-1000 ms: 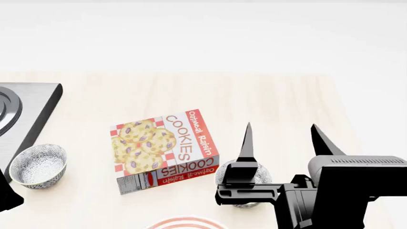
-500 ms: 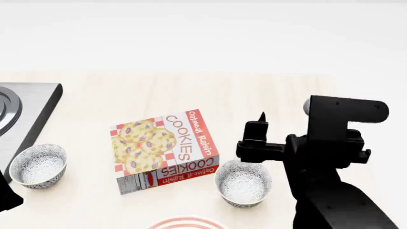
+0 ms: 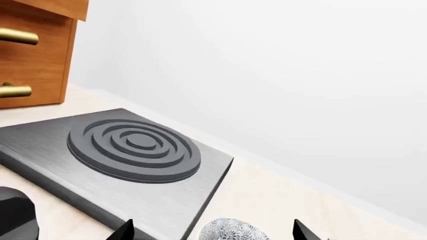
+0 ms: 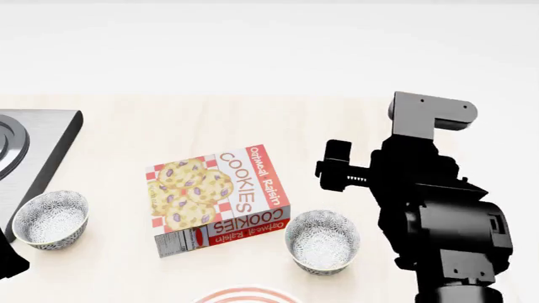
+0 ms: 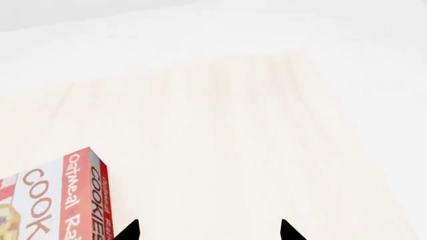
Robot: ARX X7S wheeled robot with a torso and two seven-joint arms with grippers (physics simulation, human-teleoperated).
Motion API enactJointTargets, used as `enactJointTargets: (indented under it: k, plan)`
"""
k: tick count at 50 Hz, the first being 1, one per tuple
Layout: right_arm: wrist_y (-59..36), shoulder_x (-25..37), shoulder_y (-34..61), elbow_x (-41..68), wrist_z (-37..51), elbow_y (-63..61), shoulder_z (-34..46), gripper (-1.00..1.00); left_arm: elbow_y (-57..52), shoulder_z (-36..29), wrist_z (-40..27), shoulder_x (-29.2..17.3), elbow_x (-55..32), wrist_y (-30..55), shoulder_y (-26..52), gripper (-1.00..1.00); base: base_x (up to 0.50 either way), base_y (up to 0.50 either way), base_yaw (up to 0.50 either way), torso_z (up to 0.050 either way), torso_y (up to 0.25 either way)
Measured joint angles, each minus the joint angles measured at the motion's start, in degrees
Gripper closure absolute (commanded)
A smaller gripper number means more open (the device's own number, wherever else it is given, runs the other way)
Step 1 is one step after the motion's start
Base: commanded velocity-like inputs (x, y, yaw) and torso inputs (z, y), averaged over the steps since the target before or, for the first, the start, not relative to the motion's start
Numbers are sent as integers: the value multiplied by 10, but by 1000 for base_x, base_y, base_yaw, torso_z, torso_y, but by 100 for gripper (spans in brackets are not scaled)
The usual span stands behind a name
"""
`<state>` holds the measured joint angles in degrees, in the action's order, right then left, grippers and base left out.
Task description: Pick the akita bowl next to the plate and place it on the plate.
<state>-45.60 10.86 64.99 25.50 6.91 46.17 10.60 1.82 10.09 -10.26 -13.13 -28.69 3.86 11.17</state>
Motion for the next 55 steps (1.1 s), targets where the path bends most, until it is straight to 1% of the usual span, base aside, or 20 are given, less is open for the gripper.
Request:
enactJointTargets:
  k: [7,17,37,55]
  plan:
    - [29,-20,61,-15,-27,143,3,-100,1,-1,-1,-1,-2,-1,0,-100,0,0,0,0,0]
    - [26,-34,96,-56,-49,234,-26,-100,1,-1,-4,-2,-5,-1,0,-100,0,0,0,0,0]
    - [-4,-55,94,-171,-93,281,-103,-100,17,-5,1,-3,-5,-14,3,-100,0,0,0,0,0]
    - [-3,-61,75,-222,-108,287,-164,-100,24,-8,2,-3,-5,-25,0,-100,0,0,0,0,0]
